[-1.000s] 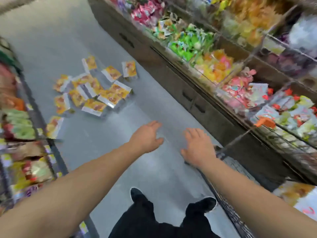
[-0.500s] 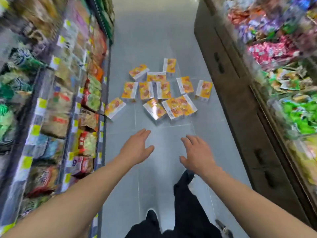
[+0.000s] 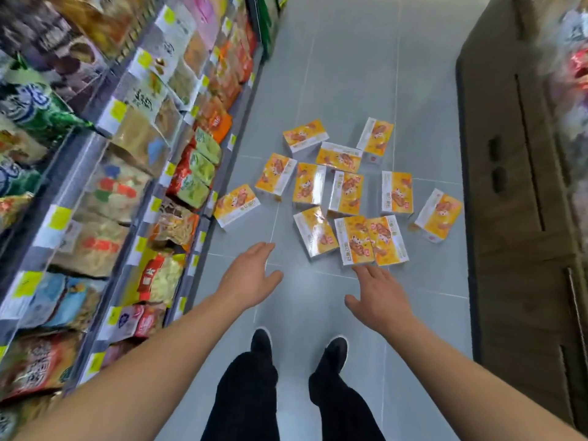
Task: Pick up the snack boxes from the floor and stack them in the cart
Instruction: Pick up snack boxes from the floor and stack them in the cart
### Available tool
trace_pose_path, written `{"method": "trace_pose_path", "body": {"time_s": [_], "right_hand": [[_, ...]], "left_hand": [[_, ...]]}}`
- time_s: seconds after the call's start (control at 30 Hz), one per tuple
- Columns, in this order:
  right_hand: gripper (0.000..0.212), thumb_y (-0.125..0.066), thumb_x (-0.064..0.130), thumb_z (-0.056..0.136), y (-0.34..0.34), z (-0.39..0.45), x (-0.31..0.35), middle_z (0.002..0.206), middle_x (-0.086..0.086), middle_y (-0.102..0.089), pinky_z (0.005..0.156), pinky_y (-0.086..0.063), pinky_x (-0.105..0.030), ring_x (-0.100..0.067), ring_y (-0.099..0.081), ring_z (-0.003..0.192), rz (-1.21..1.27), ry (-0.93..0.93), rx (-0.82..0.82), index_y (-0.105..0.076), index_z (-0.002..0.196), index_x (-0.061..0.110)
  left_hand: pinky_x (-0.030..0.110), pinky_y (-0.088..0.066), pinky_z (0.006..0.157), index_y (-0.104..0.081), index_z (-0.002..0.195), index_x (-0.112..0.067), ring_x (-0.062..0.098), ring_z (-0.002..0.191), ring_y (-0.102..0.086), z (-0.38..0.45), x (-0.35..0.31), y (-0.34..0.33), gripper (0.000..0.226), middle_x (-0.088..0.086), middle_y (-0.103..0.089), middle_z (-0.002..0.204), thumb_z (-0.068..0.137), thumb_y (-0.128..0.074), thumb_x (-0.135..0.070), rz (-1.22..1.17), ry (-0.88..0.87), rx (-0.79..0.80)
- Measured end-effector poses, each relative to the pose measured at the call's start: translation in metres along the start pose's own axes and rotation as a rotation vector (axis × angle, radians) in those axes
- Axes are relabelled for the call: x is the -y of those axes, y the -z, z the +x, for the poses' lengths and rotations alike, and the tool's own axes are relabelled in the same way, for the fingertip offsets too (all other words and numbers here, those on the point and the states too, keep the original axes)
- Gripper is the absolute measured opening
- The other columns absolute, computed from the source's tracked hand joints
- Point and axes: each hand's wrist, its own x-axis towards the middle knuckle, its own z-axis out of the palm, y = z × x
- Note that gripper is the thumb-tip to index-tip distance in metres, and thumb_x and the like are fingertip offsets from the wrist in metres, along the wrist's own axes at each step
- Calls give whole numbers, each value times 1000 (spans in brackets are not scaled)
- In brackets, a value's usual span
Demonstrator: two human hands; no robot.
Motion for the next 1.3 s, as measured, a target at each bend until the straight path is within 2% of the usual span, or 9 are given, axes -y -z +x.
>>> {"method": "trace_pose_path", "body": {"time_s": [0.23, 0.53, 0.73, 0.83, 0.97, 1.07, 1.17, 1.23, 1.3], "right_hand": [[63, -58, 41, 90, -46, 157, 10, 143, -6, -45, 106, -35, -36, -28, -41, 130, 155, -83, 12, -39, 145, 14], [58, -68, 27, 86, -215, 368, -13, 140, -9, -50, 103, -38, -38, -29, -47, 128, 530, -290, -94, -48, 139, 13], [67, -71, 36, 81, -325, 479, -62, 137, -12, -50, 99, -40, -40, -34, -47, 124, 474, -341, -133, -46, 139, 12], [77, -73, 48, 76, -365, 530, -81, 134, -10, -50, 98, -40, -41, -33, -46, 122, 409, -321, -183, -44, 138, 13], [97, -68, 69, 69, -386, 574, -90, 134, -1, -49, 102, -37, -46, -27, -47, 125, 255, -283, -218, -32, 143, 18], [113, -74, 69, 62, -390, 585, -85, 142, 0, -42, 108, -26, -51, -23, -40, 133, 217, -326, -213, -19, 148, 20], [118, -81, 61, 59, -388, 587, -75, 140, -7, -43, 107, -29, -51, -31, -41, 129, 205, -296, -263, -17, 150, 22], [119, -84, 54, 60, -387, 583, -62, 137, -10, -42, 106, -30, -48, -34, -41, 126, 157, -206, -304, -15, 152, 22], [117, -86, 47, 60, -390, 580, -49, 139, -11, -40, 104, -32, -46, -35, -40, 125, 31, -76, -369, -18, 152, 24]], "left_hand": [[30, -21, 117, -28, 152, -19, 18, 146, -26, 154, 65, -33, 69, 1, -26, 159, 93, -56, -40, 3, 26, 98], [29, -23, 114, -32, 150, -14, 22, 143, -30, 390, 154, -172, 68, 7, -32, 156, 91, -59, -35, 65, -46, 209], [34, -38, 99, -51, 133, -11, 29, 129, -46, 519, 173, -260, 50, 13, -52, 138, 88, -64, -27, 124, -163, 160], [36, -44, 88, -54, 122, -14, 29, 121, -50, 582, 190, -303, 46, 12, -56, 125, 83, -67, -35, 140, -221, 147], [39, -48, 90, -49, 126, -17, 30, 116, -53, 628, 202, -337, 58, 10, -53, 128, 77, -68, -40, 96, -213, 141], [38, -51, 83, -52, 117, -23, 27, 106, -60, 632, 210, -355, 55, 2, -61, 116, 69, -67, -47, 58, -214, 158], [31, -45, 74, -53, 112, -22, 24, 101, -61, 624, 224, -359, 49, 0, -62, 109, 71, -74, -39, 1, -187, 130], [31, -42, 77, -50, 119, -19, 26, 108, -58, 617, 233, -351, 62, 4, -58, 117, 68, -79, -38, -4, -151, 91], [33, -41, 95, -38, 139, -16, 26, 127, -46, 612, 241, -338, 88, 9, -45, 139, 66, -83, -39, -48, -159, 21]]}}
